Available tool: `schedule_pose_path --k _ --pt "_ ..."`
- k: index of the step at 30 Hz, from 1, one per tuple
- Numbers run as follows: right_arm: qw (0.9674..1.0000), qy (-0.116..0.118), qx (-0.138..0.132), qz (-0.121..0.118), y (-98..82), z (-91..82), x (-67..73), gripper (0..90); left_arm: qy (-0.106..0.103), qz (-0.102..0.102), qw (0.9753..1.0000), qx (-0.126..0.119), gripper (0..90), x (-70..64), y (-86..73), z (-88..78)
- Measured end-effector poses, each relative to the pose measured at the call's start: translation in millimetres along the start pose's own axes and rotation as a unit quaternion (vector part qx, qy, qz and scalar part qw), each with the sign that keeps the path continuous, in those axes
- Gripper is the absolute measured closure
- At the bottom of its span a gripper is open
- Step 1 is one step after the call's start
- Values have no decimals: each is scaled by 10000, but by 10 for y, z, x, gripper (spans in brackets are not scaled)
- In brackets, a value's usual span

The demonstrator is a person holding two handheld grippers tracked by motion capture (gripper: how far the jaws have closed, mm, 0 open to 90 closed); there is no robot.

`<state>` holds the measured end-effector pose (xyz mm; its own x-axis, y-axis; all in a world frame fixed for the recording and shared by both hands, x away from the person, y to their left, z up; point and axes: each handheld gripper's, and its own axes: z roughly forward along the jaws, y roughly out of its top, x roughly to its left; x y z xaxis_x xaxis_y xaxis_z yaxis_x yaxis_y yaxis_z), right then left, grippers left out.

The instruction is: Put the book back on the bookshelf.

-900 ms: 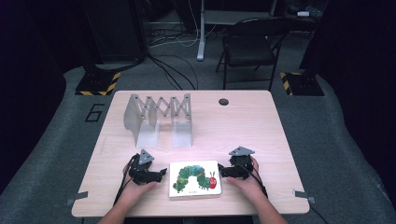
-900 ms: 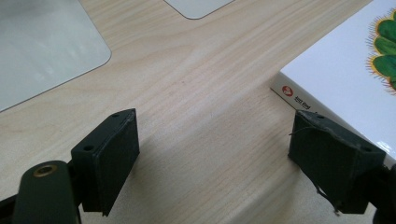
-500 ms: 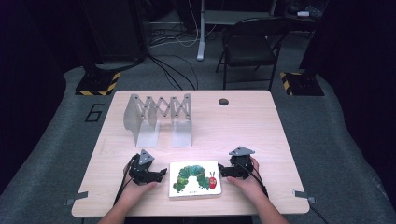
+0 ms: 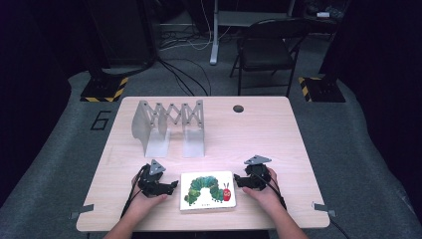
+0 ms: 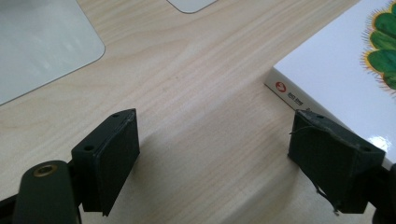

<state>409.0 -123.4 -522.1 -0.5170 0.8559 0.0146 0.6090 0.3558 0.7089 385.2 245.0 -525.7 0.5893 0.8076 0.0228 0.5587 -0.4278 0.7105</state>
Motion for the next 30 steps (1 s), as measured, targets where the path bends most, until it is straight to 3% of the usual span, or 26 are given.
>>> schedule_pose_path --k 3,6,10,11,14,16,17,18,19,26,28,30 --pt "9999 2 112 -6 25 -19 -5 312 32 -104 9999 -2 162 -24 1 -7" --pt "9999 -34 144 70 33 -24 0 338 -17 -71 9999 84 166 -15 6 -25" --pt "9997 96 207 59 59 -39 -18 428 -19 -113 9999 130 253 -13 6 -64" --pt "9995 187 266 45 75 -46 -23 454 -167 -321 9993 135 266 -12 5 -92" --pt "9989 248 376 121 94 -57 -8 477 -285 -408 9986 198 284 -21 -4 -133" --pt "9989 226 402 73 106 -53 -9 484 -278 -340 9988 199 288 -24 -9 -144" --pt "9989 226 402 73 106 -53 -9 484 -307 -426 9985 177 288 -42 -11 -154" --pt "9989 217 420 70 114 -51 -10 489 -340 -263 9987 292 288 -28 -9 -182" --pt "9984 256 483 163 129 -54 -1 491 -367 -284 9986 268 288 -45 -11 -212" --pt "9982 374 407 227 186 -107 57 493 -427 -305 9985 122 288 -126 -32 -296" --pt "9981 428 414 182 206 -127 73 492 -447 -215 9986 175 287 -124 -31 -312" --pt "9980 452 423 162 216 -135 80 495 -480 -314 9983 140 287 -163 -38 -322"
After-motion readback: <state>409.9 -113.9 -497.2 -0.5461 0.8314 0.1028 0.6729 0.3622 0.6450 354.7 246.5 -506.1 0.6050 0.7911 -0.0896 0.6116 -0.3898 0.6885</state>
